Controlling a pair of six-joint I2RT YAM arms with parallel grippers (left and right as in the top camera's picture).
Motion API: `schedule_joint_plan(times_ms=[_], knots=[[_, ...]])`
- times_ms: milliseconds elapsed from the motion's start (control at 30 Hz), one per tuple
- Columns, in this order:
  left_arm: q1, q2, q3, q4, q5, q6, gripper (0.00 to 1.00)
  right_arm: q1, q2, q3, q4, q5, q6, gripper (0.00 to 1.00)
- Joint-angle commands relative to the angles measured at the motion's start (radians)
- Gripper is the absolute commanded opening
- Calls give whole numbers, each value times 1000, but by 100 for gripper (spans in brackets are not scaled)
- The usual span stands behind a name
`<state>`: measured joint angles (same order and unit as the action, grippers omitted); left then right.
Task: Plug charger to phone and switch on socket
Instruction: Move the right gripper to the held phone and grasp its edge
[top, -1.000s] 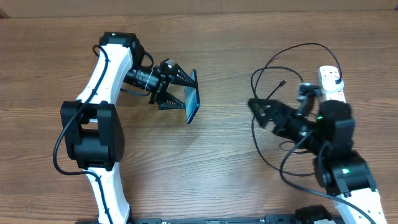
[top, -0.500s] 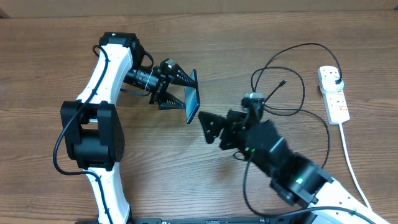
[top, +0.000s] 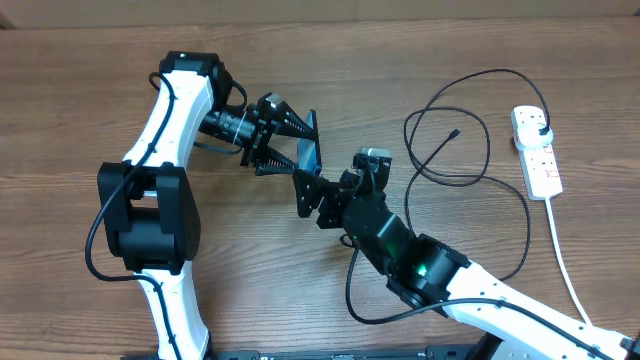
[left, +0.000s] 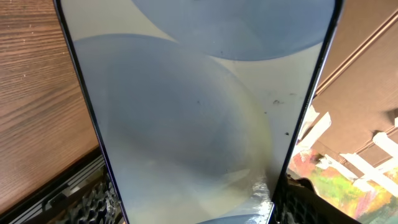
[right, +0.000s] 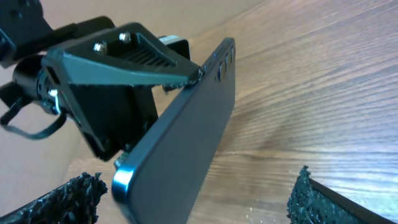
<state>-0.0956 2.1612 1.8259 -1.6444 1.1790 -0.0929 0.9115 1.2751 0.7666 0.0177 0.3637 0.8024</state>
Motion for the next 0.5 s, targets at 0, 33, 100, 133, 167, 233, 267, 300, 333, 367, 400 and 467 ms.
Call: schedule_joint_plan(times_ms=[0,33,100,133,167,233,267,300,333,367,400,467], knots=[[2,2,30,1,51,34,65,4,36,28,40,30,9,99],[2,2,30,1,51,34,65,4,48,28,56,30,8,99],[2,2,30,6,48,34,65,4,65,28,87,29,8,99],[2,2,30,10,46,34,65,4,72,28,101,28,8,99],[2,2,30,16,45,34,65,5,77,28,116,28,9,99],[2,2,30,33,45,34,65,5,83,28,132,29,9,99],[2,2,30,39,45,34,65,5,86,28,135,29,8,99],[2,2,30,44,45,34,65,5,89,29,135,30,8,99],[2,2,30,50,45,33,64,5,97,31,135,36,8,99],[2,2,30,55,45,33,64,5,102,32,134,40,8,99],[1,2,30,61,45,33,64,5,111,35,135,48,8,99],[0,2,30,79,45,32,64,5,129,42,135,63,6,99]])
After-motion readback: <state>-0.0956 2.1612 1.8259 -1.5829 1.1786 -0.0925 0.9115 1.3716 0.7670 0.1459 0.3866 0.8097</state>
